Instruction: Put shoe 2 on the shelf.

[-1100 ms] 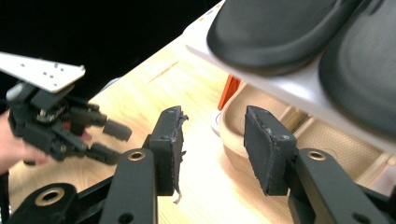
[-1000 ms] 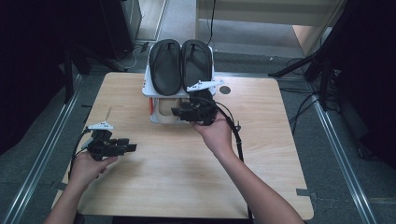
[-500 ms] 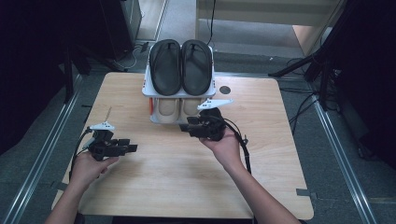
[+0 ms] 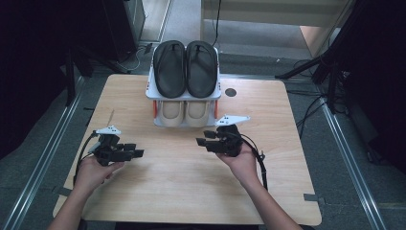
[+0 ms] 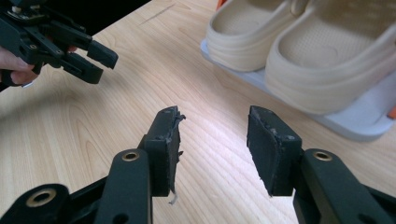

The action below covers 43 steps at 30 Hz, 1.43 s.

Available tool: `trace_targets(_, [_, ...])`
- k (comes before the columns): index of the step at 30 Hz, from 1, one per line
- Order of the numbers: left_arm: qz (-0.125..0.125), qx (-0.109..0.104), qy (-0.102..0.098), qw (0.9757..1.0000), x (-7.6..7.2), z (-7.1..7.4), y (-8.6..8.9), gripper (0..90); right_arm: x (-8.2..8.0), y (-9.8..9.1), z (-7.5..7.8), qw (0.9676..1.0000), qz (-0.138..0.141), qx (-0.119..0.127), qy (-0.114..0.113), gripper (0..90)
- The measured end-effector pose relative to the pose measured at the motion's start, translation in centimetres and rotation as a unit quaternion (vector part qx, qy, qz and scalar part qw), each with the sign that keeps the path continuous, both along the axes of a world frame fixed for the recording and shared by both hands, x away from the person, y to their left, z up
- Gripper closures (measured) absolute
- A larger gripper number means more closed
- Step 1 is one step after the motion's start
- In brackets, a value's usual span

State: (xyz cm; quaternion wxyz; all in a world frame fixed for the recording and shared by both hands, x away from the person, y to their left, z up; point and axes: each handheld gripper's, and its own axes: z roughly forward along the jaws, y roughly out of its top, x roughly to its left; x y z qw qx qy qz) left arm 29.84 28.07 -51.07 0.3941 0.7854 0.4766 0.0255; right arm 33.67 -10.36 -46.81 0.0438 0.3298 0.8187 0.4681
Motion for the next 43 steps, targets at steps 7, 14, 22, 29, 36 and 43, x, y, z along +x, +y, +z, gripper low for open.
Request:
trace_targets(7, [-0.011, 0.002, -0.001, 0.9999, -0.2, 0.1, -0.7, 45.4, -0.3, -1.0, -1.2, 1.0, -0.004, 0.005, 0.007, 54.6])
trace_targets(14, [-0.021, 0.003, -0.003, 0.9998, -0.4, 0.1, -1.3, 45.1, -0.4, -1.7, -1.9, 0.9999, -0.007, 0.01, 0.003, 54.3])
trace_targets(22, [-0.036, 0.003, -0.006, 0.9993, -0.6, 0.2, -1.9, 44.4, -0.4, -2.1, -3.0, 0.9999, -0.013, 0.001, 0.008, 53.2])
trace_targets(29, [-0.047, 0.002, -0.007, 0.9989, -0.7, 0.2, -2.4, 42.9, -0.3, -2.2, -3.3, 0.9999, -0.012, -0.008, 0.004, 50.9])
trace_targets(36, [-0.045, -0.001, -0.005, 0.999, -0.8, 0.1, -2.7, 38.6, -0.3, -1.9, -3.5, 0.9998, -0.008, -0.016, 0.003, 50.2])
trace_targets(43, [-0.048, 0.013, -0.015, 0.9986, -0.9, -0.2, -3.3, 35.5, -0.2, -2.1, -3.5, 0.9998, -0.014, -0.015, 0.007, 48.8])
